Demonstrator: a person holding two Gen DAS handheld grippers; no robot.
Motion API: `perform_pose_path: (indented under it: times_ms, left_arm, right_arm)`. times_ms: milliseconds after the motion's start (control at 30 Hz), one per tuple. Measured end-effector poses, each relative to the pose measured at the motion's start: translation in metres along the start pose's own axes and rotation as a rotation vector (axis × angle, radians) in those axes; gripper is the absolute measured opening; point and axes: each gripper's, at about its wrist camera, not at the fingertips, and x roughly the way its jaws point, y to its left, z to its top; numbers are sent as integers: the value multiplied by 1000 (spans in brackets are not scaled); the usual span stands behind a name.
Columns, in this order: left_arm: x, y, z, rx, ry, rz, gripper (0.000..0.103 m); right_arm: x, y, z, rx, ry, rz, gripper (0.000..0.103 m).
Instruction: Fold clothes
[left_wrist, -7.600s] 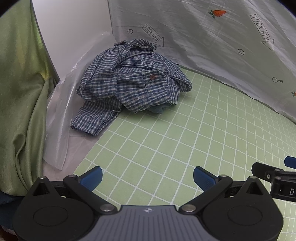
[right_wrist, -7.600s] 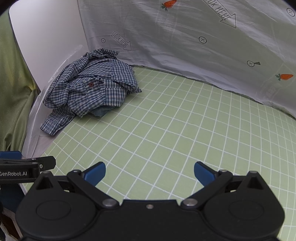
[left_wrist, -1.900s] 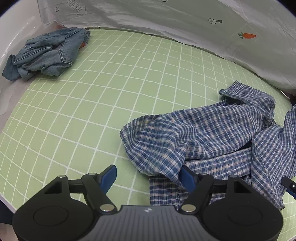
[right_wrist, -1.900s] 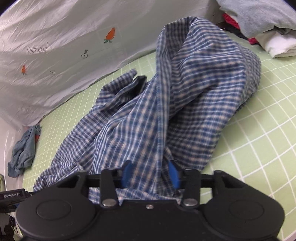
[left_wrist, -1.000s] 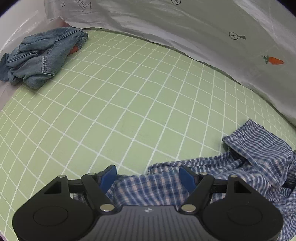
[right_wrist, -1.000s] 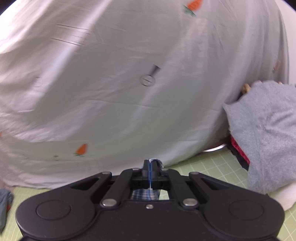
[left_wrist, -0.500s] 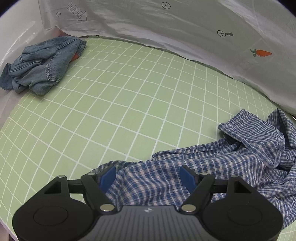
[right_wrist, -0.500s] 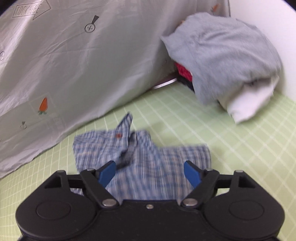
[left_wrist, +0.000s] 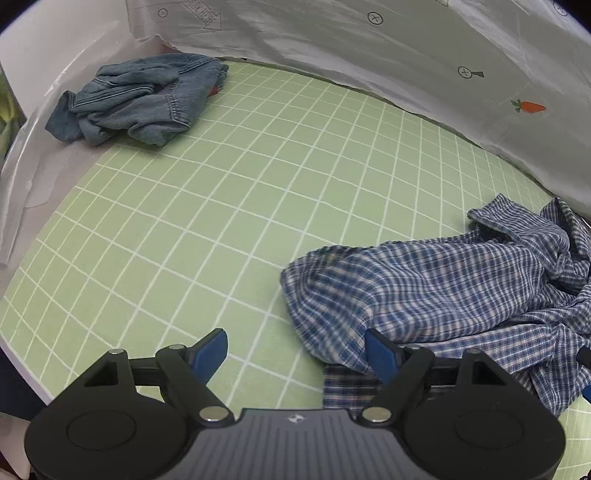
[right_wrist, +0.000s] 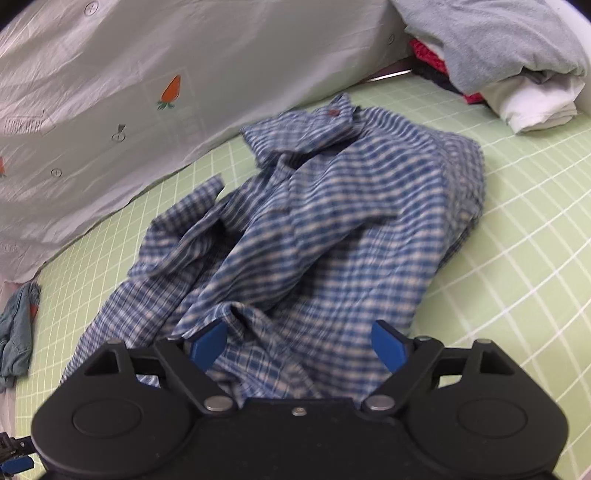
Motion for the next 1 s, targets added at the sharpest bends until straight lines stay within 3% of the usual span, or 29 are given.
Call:
perform_pose_path:
  times_ms: [267,333,367,500,700,1000]
  left_arm:
    - [-10,29,-4,5,-9,8,84]
    - [-9,29,-4,16,-8,14,84]
    - [-8,27,-4,15,-8,10,84]
    - [-4,15,-4,19,0,-15,84]
    - [3,-25,-4,35,12,-74,84]
    - [23,-123,-8,124,30,-133,84]
  right_arm:
    - [16,22,-31,29,82,14,87]
    - [18,23,-35,7,93,6,76]
    - [19,24,-38,-5,98,2,60]
    - [15,10,-38,-18,103,-16,19]
    - [-1,-28,-25,0,63,-67,12]
    - [-22,-111,12,29,-20,-197,11]
